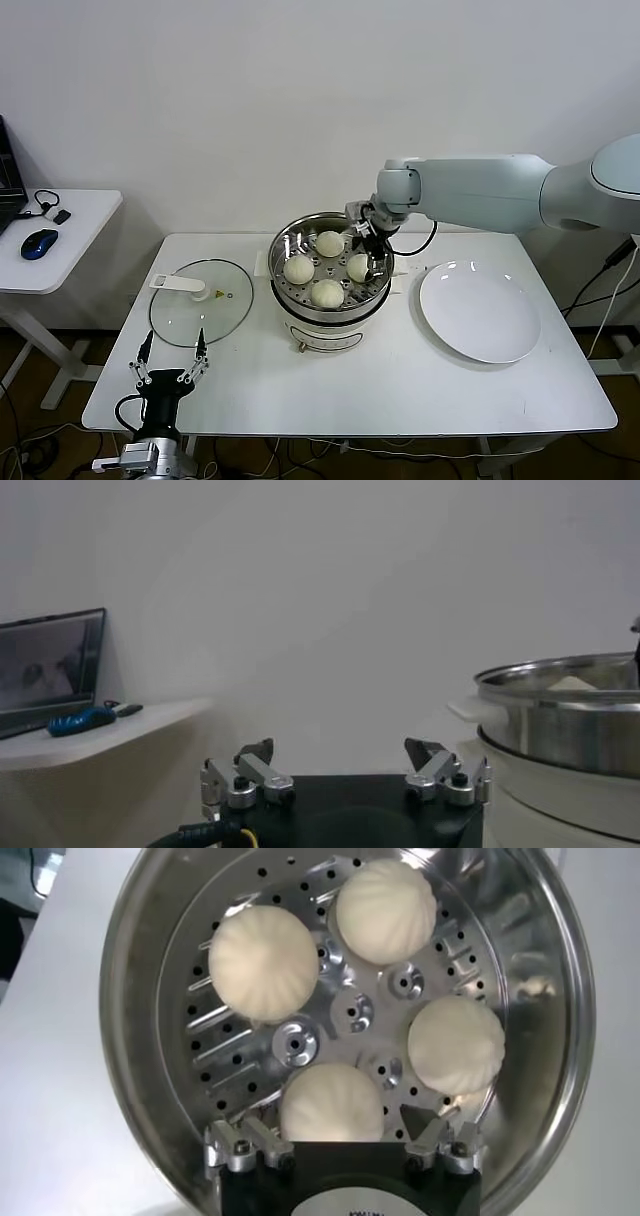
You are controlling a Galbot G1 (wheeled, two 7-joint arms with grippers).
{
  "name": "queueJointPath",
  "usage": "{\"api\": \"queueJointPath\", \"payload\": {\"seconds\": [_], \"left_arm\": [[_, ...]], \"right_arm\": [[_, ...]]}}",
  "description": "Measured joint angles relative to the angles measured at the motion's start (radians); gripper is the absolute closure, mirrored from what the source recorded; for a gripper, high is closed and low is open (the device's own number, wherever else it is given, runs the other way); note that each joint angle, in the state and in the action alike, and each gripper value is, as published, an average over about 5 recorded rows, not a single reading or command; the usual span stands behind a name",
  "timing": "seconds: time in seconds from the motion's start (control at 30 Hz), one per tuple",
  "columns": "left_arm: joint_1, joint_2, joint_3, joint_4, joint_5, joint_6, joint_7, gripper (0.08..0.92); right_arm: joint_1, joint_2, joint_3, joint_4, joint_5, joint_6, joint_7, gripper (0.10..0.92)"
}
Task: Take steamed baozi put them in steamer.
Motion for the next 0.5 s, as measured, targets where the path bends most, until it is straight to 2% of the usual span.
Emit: {"api": "queueJointPath", "payload": {"seconds": [0.27, 0.5], "left_arm": [[0.01, 0.0, 0.004, -0.014, 0.0, 0.002, 0.002, 0.177], [0.014, 0.0, 0.012, -0.021, 0.004, 0.001, 0.002, 0.177]], "right_arm": [[0.063, -0.045, -0.005, 0.039, 0.043, -0.01, 0.006, 0.203], [0.102, -0.14, 0.015, 0.118, 0.081, -0.032, 0.095, 0.203]]}}
